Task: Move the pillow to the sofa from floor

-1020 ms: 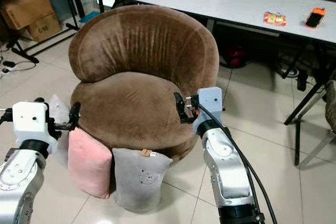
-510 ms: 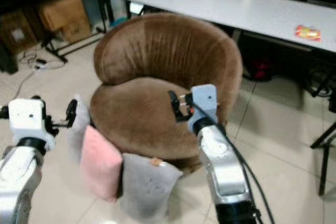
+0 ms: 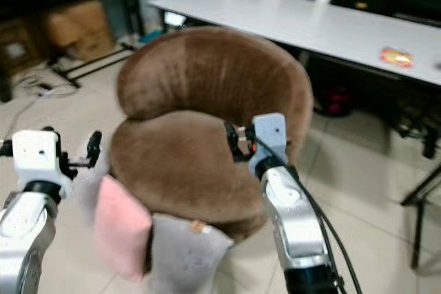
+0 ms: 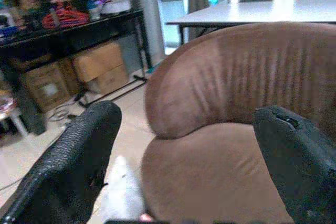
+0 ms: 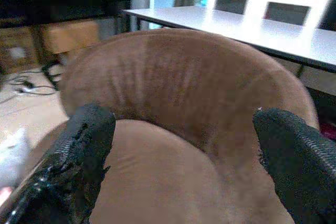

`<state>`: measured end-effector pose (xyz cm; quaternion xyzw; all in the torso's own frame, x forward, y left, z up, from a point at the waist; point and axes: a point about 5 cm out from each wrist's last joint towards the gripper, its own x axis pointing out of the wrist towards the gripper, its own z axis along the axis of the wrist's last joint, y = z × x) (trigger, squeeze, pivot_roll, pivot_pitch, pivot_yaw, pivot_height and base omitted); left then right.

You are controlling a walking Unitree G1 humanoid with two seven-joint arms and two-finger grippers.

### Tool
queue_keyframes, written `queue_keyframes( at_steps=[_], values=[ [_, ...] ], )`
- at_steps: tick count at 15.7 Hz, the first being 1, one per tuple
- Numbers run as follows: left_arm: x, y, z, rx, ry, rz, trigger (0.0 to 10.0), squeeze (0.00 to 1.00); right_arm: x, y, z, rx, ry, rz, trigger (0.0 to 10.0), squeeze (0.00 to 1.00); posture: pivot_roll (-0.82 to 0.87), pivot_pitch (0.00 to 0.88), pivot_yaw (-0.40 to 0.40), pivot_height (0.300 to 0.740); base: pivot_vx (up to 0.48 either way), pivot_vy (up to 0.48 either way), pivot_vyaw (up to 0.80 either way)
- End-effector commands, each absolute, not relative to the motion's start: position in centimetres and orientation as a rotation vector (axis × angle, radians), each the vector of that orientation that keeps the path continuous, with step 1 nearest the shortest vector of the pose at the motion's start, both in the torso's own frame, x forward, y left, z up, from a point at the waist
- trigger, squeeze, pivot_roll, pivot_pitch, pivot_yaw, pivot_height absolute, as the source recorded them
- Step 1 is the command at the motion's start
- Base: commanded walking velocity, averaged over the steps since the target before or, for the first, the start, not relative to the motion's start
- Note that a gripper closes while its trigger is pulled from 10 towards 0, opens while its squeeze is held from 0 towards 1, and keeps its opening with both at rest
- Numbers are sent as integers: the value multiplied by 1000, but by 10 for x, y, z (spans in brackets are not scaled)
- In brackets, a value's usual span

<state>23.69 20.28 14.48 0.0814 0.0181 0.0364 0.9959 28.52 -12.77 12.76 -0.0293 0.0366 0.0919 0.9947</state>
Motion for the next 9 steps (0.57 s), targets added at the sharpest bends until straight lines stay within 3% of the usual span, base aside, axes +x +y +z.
queue_keyframes(
  at_steps=[1, 4, 6, 9],
  values=[
    [237, 200, 146, 169, 30, 62, 10000, 0, 287, -129, 132, -71, 62, 190, 10000, 0, -13, 0, -12, 740, 315, 0, 800],
    [237, 200, 146, 168, 30, 61, 10000, 0, 285, -126, 130, -53, 72, 220, 10000, 0, -10, 0, -13, 740, 316, 0, 800],
    [237, 199, 146, 166, 34, 61, 10000, 0, 282, -126, 127, -53, 89, 268, 10000, 0, -10, 0, -13, 740, 276, 0, 0],
    [237, 195, 143, 128, 57, 40, 10000, 0, 282, -129, 127, -54, 92, 272, 10000, 0, -9, 0, -14, 740, 0, 0, 0]
  ],
)
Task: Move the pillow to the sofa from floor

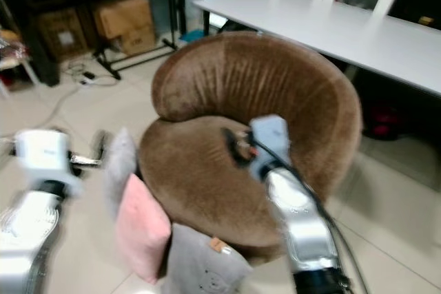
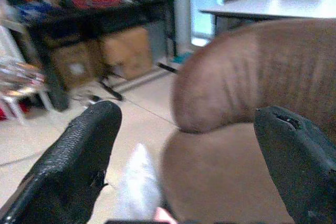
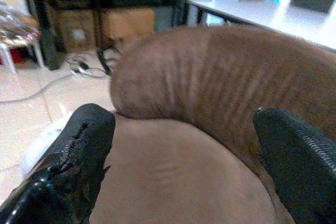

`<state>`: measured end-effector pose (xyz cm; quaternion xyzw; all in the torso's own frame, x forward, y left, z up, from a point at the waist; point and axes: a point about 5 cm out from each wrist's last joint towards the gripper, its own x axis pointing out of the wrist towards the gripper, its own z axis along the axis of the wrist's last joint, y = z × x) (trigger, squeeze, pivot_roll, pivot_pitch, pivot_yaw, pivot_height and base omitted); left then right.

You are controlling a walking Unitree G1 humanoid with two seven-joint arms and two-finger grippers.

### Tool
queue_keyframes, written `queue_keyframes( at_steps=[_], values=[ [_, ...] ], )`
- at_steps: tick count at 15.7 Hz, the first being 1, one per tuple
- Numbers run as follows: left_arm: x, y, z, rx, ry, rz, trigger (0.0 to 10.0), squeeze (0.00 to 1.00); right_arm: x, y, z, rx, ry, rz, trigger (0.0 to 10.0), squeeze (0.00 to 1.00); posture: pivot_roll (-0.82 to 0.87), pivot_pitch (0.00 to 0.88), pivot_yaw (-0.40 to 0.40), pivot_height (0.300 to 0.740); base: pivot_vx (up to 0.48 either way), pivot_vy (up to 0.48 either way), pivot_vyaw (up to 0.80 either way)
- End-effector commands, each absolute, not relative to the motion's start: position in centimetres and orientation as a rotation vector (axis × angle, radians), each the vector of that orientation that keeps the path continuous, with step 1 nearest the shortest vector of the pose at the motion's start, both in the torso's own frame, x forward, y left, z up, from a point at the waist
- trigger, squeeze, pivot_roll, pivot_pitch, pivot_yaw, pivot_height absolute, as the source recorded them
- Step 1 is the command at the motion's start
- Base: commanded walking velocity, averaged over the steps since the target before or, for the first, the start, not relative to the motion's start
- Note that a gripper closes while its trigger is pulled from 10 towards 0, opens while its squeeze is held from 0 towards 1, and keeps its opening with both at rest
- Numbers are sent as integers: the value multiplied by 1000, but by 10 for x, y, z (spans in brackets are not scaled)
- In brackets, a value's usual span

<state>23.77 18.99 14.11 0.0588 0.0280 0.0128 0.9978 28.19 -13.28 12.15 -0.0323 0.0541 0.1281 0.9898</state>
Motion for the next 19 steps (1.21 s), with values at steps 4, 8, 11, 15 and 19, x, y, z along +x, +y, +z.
queue_keyframes(
  at_steps=[4, 8, 11, 15, 19],
  values=[
    [237, 193, 142, 132, 68, 21, 10000, 0, 283, -130, 127, -5, 98, 261, 10000, 0, -7, 0, -17, 740, 0, 0, 0],
    [236, 191, 148, 118, 26, 9, 10000, 0, 280, -132, 125, 47, 104, 264, 10000, 0, -8, 0, -21, 720, 0, 0, 0],
    [236, 195, 147, 146, 24, 29, 10000, 0, 281, -135, 124, 30, 113, 249, 10000, 0, -9, 0, -23, 695, 0, 0, 0],
    [233, 194, 139, 265, 34, 31, 10000, 0, 281, -140, 121, 12, 135, 209, 10000, 0, -10, 0, -27, 655, 0, 0, 0],
    [232, 194, 142, 247, 7, 27, 10000, 0, 282, -139, 121, 11, 135, 203, 10000, 0, -10, 0, -27, 620, 0, 0, 0]
  ],
)
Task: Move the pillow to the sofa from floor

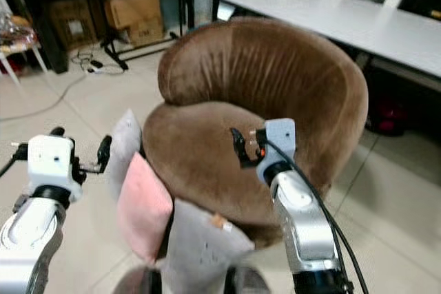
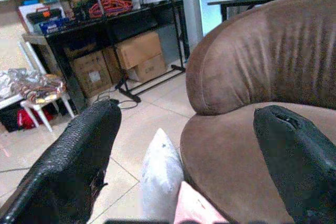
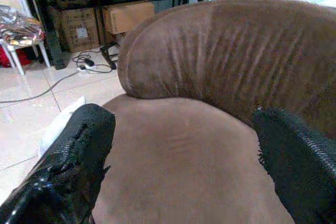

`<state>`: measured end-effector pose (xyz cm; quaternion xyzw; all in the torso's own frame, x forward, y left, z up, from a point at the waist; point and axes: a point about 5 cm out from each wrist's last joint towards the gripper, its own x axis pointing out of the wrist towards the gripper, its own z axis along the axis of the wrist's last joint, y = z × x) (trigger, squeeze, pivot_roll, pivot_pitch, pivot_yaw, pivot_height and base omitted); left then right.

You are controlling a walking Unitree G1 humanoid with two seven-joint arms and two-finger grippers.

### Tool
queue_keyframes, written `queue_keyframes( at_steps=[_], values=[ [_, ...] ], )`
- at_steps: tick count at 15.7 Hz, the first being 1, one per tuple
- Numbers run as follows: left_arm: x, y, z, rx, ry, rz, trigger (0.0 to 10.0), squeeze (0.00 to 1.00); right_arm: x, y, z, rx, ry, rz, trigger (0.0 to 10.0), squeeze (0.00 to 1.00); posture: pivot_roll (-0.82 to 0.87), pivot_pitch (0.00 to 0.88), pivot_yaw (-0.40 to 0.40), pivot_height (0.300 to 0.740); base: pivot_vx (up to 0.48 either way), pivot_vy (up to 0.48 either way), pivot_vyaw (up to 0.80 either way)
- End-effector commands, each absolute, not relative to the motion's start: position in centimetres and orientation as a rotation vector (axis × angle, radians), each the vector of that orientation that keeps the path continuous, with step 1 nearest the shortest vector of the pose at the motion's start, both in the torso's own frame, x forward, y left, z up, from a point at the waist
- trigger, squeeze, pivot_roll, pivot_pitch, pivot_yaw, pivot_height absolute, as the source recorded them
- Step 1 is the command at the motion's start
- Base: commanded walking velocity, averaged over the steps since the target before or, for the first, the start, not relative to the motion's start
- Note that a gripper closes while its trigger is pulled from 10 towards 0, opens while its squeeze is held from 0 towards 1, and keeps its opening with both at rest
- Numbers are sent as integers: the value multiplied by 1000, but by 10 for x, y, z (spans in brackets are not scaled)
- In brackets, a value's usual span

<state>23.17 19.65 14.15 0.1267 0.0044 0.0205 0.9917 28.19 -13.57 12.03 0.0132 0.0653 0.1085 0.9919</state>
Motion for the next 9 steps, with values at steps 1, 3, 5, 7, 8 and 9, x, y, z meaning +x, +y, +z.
queue_keyframes(
  at_steps=[1, 3, 5, 7, 8, 9],
  values=[
    [232, 194, 141, 251, 7, 25, 10000, 0, 282, -138, 122, 8, 127, 201, 10000, 0, -11, 0, -26, 611, 0, 0, 0],
    [231, 194, 140, 243, 11, 18, 10000, 0, 282, -137, 121, -3, 127, 201, 10000, 0, -10, 0, -27, 611, 0, 0, 0],
    [229, 195, 140, 237, 11, 22, 10000, 0, 282, -137, 121, -6, 128, 201, 10000, 0, -8, 0, -31, 611, 0, 0, 0],
    [228, 195, 140, 226, 7, 28, 10000, 0, 282, -138, 121, -12, 128, 200, 10000, 0, -7, 0, -35, 611, 126, 0, 0],
    [228, 196, 140, 219, 6, 31, 10000, 0, 282, -138, 121, -15, 130, 197, 10000, 0, -6, 0, -37, 611, 337, 0, 0],
    [227, 196, 140, 217, 5, 32, 10000, 0, 283, -138, 120, -17, 131, 196, 10000, 0, -5, 0, -39, 611, 356, 0, 0]
  ],
)
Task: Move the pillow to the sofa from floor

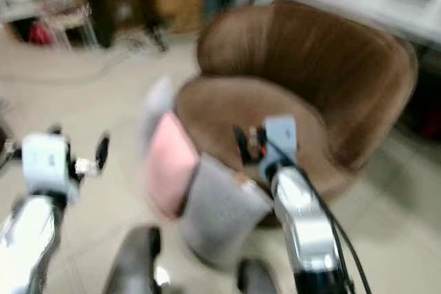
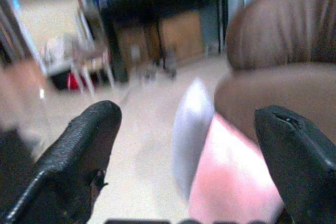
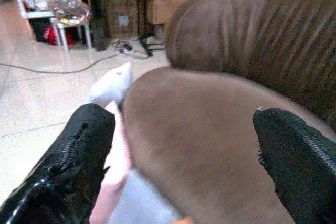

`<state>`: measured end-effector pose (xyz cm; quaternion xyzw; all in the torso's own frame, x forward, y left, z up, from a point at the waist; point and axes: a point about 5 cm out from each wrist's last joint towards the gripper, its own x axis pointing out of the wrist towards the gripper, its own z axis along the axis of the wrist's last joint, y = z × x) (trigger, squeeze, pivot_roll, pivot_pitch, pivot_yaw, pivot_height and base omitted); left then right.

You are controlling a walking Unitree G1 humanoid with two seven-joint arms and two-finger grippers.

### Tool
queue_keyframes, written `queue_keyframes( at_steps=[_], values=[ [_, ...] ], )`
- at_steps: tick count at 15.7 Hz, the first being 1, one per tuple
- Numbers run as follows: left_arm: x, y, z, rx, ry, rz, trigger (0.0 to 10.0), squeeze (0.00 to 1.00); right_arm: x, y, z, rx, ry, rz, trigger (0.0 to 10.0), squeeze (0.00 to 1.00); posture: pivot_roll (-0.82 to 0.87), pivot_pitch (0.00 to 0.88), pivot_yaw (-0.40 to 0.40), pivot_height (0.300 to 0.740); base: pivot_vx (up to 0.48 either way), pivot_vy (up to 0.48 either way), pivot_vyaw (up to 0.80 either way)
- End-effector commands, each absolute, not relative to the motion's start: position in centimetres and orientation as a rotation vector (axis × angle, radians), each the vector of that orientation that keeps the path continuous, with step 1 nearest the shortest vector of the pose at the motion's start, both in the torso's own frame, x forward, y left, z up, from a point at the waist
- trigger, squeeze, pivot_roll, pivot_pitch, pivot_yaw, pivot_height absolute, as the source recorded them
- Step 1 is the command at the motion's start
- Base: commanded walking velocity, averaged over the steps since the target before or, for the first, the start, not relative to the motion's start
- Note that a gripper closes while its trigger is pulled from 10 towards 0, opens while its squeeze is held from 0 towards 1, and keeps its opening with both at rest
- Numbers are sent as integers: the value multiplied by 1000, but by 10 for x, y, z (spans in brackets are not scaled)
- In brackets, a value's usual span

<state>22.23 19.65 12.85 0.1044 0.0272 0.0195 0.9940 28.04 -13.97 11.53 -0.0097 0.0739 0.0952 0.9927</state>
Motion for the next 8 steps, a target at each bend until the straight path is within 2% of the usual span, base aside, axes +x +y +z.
queue_keyframes(
  at_steps=[1, 8],
  values=[
    [227, 196, 140, 215, 6, 33, 10000, 0, 283, -138, 120, -18, 132, 196, 10000, 0, -5, 0, -39, 611, 368, 0, 0],
    [226, 197, 139, 205, 9, 45, 10000, 0, 284, -138, 121, -24, 134, 203, 10000, 0, -3, 0, -47, 611, 369, 0, 0]
  ],
)
